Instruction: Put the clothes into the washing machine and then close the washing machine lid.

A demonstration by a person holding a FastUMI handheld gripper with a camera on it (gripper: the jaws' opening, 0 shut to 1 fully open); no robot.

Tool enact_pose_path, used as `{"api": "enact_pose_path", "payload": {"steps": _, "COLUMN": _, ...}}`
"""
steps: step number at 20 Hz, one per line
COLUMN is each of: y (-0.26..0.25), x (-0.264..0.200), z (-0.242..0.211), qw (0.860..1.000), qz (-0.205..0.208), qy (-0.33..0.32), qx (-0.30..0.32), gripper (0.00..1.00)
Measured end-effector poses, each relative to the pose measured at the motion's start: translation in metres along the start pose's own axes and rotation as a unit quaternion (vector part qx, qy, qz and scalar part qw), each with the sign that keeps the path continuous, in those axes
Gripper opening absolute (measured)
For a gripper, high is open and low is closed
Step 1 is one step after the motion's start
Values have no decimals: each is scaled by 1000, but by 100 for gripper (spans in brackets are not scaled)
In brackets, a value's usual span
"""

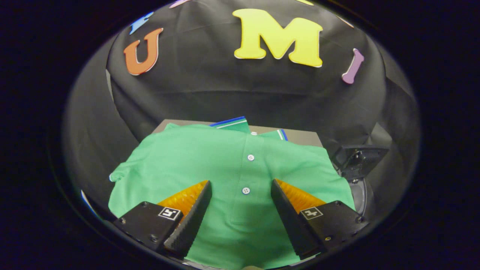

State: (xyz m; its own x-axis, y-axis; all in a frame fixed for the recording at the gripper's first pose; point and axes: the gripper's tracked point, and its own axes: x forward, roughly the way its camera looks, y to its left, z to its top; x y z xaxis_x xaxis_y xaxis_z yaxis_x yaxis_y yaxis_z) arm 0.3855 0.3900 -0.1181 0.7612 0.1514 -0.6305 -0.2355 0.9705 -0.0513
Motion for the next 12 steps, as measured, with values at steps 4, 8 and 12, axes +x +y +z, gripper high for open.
{"api": "enact_pose_path", "payload": {"steps": 4, "y": -1, "x": 0, "z": 0, "qw": 1000, "qz": 0, "qy": 11, "qx": 3, "gripper": 100}}
{"api": "enact_pose_path", "payload": {"steps": 8, "y": -3, "x": 0, "z": 1, "qw": 1000, "qz": -1, "qy": 26, "qx": -15, "gripper": 85}}
{"api": "enact_pose_path", "payload": {"steps": 12, "y": -13, "x": -2, "z": 1, "qw": 999, "qz": 5, "qy": 14, "qx": -31, "gripper": 33}}
